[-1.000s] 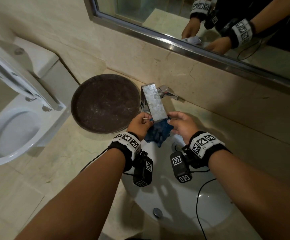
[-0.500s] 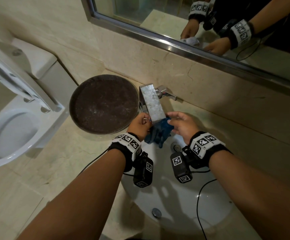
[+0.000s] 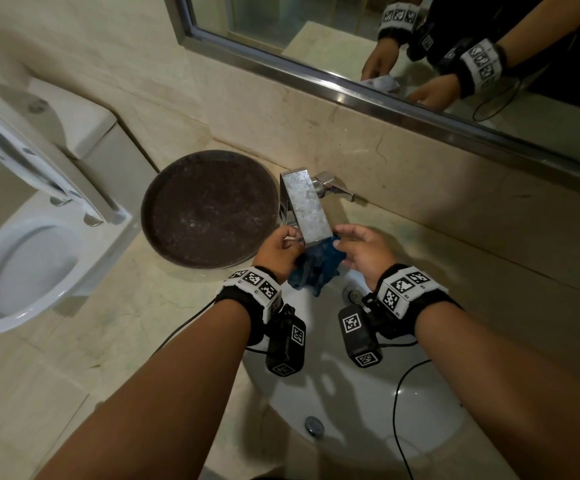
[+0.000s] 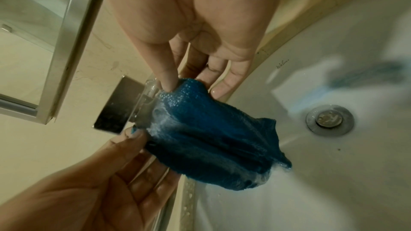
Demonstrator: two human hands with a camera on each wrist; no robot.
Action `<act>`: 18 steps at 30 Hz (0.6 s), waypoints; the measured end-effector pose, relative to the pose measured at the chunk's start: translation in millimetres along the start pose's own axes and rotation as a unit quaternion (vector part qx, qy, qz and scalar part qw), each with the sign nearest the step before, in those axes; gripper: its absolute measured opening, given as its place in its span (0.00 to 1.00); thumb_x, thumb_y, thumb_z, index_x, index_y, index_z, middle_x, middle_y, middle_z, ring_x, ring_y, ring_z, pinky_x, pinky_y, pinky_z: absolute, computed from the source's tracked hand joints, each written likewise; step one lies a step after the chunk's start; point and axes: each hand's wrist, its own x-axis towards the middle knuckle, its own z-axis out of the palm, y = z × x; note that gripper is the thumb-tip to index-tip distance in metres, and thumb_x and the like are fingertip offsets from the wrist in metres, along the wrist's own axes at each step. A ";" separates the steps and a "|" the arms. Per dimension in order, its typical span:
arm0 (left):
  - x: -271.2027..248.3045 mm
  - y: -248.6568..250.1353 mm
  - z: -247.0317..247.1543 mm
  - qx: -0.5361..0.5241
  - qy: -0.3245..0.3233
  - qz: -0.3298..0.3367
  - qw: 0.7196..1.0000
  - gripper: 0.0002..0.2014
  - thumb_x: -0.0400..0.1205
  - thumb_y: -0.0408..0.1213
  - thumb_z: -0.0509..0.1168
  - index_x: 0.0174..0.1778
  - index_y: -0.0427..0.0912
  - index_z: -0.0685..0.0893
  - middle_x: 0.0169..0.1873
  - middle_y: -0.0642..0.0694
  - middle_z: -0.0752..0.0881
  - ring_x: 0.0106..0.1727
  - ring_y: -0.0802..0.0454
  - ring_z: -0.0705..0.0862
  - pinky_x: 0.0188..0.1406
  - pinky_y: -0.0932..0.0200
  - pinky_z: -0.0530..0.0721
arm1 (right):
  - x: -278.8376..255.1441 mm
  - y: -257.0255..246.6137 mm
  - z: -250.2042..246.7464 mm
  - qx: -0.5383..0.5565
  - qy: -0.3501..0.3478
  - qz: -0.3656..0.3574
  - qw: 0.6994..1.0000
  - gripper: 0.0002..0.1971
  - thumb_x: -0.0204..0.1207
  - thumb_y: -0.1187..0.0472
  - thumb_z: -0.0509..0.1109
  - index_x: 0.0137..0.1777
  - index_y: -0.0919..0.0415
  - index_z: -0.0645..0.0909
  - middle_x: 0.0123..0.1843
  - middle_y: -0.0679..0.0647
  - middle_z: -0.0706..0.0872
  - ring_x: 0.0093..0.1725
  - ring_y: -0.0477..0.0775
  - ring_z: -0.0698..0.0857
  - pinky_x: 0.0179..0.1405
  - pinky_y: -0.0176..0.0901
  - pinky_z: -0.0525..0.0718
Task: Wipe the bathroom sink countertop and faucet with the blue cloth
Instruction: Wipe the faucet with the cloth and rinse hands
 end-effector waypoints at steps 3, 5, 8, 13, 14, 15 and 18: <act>-1.5 1.9 -1.8 0.002 0.002 0.010 1.000 0.14 0.82 0.23 0.59 0.36 0.46 0.74 0.22 0.53 0.78 0.25 0.59 0.75 0.39 0.55 0.77 | -1.8 0.1 1.1 0.001 -0.005 -0.002 1.000 0.15 0.76 0.75 0.63 0.43 0.52 0.78 0.42 0.50 0.83 0.40 0.47 0.83 0.34 0.32 0.84; -2.1 2.1 -3.5 0.001 0.001 0.019 1.000 0.14 0.82 0.23 0.59 0.36 0.46 0.74 0.27 0.50 0.77 0.24 0.64 0.76 0.36 0.59 0.77 | -1.8 1.7 1.5 -0.005 -0.005 -0.001 1.000 0.14 0.77 0.74 0.64 0.43 0.52 0.78 0.42 0.51 0.83 0.41 0.47 0.82 0.39 0.35 0.82; -1.6 0.3 -6.2 0.006 0.004 0.025 1.000 0.13 0.82 0.24 0.60 0.36 0.46 0.75 0.28 0.50 0.77 0.21 0.68 0.75 0.34 0.61 0.75 | -0.3 4.1 1.6 -0.017 -0.013 0.004 1.000 0.14 0.77 0.73 0.64 0.44 0.51 0.79 0.43 0.51 0.83 0.43 0.47 0.83 0.39 0.36 0.80; -1.9 -0.1 -8.8 0.018 0.003 0.028 0.999 0.12 0.82 0.25 0.60 0.37 0.46 0.75 0.26 0.50 0.77 0.21 0.68 0.75 0.32 0.63 0.73 | -0.8 5.1 0.8 -0.022 -0.017 0.010 1.000 0.13 0.77 0.72 0.65 0.45 0.50 0.79 0.45 0.51 0.83 0.43 0.45 0.83 0.36 0.32 0.79; -2.0 0.3 -9.0 0.018 0.003 0.028 0.999 0.12 0.82 0.25 0.60 0.37 0.46 0.75 0.27 0.50 0.78 0.22 0.68 0.76 0.33 0.63 0.74 | -0.6 5.5 0.8 -0.023 -0.016 0.010 1.000 0.13 0.77 0.72 0.65 0.45 0.50 0.79 0.45 0.51 0.83 0.43 0.45 0.83 0.36 0.32 0.79; -1.9 0.4 -9.3 0.018 0.003 0.027 0.999 0.12 0.82 0.25 0.60 0.37 0.46 0.75 0.27 0.50 0.78 0.22 0.68 0.76 0.33 0.63 0.74 | -0.3 5.7 1.1 -0.024 -0.014 0.011 1.000 0.13 0.77 0.71 0.65 0.45 0.50 0.79 0.46 0.51 0.83 0.44 0.45 0.83 0.38 0.33 0.80; -2.3 1.2 -10.9 0.021 0.004 0.024 0.999 0.12 0.82 0.25 0.60 0.37 0.46 0.75 0.25 0.52 0.79 0.24 0.66 0.76 0.34 0.61 0.74 | 0.8 6.8 3.1 -0.035 -0.011 0.016 0.999 0.12 0.77 0.70 0.66 0.46 0.49 0.79 0.46 0.50 0.84 0.48 0.50 0.83 0.48 0.41 0.82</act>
